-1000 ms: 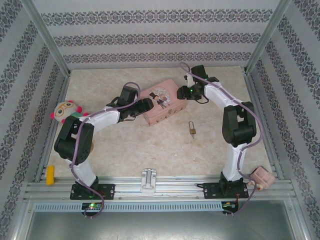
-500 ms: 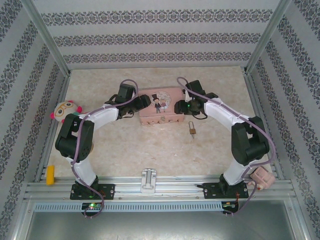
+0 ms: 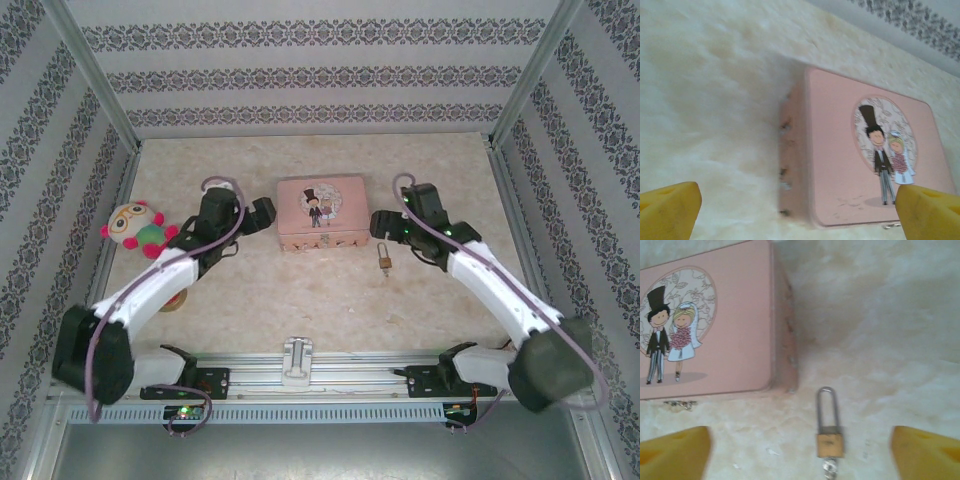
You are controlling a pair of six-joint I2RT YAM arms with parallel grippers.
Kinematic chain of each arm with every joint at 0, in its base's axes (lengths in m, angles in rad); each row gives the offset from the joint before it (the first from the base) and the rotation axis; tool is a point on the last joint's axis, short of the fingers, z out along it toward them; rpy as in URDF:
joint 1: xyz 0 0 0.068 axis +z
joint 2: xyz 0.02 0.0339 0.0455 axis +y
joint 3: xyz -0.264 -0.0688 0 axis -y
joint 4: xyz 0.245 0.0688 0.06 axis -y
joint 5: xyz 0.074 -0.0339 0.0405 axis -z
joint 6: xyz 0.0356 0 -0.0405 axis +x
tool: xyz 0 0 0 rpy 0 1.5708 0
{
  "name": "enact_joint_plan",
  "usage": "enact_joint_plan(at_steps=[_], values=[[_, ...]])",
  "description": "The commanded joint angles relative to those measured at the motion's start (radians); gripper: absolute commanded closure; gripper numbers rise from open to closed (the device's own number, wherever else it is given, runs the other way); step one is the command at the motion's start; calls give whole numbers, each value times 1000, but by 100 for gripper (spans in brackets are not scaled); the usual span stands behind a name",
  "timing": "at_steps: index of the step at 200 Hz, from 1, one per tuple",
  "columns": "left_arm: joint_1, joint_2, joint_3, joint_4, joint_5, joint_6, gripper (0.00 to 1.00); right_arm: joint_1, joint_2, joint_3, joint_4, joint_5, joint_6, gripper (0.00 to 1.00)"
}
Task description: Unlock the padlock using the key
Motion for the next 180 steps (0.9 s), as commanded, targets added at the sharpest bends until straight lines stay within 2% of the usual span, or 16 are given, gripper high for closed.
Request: enact_joint_plan(at_steps=[1, 39, 59, 72, 90, 103, 125, 146, 159, 180], values=[[10, -146, -106, -40, -228, 174, 1, -24, -133, -91, 0, 132, -26, 2], [12, -407, -319, 86, -426, 402, 1, -38, -390, -244, 37, 282, -72, 2], [21, -475, -433, 245, -449, 519, 1, -64, -501, -323, 103, 316, -87, 2], [33, -474, -508, 411, -440, 581, 1, -80, -549, -376, 171, 339, -97, 2], [60, -417, -589, 628, -406, 648, 1, -93, -587, -467, 312, 374, -118, 2], [96, -345, -618, 739, -373, 667, 1, -101, -587, -528, 430, 356, -183, 2], [188, -200, -604, 808, -260, 637, 1, -110, -533, -634, 649, 348, -275, 2], [239, -59, -607, 965, -167, 610, 1, -140, -446, -718, 876, 322, -356, 2], [248, 10, -599, 1025, -125, 596, 1, -181, -396, -738, 942, 277, -379, 2], [251, 105, -563, 1030, -102, 613, 1, -257, -337, -742, 998, 187, -380, 2]])
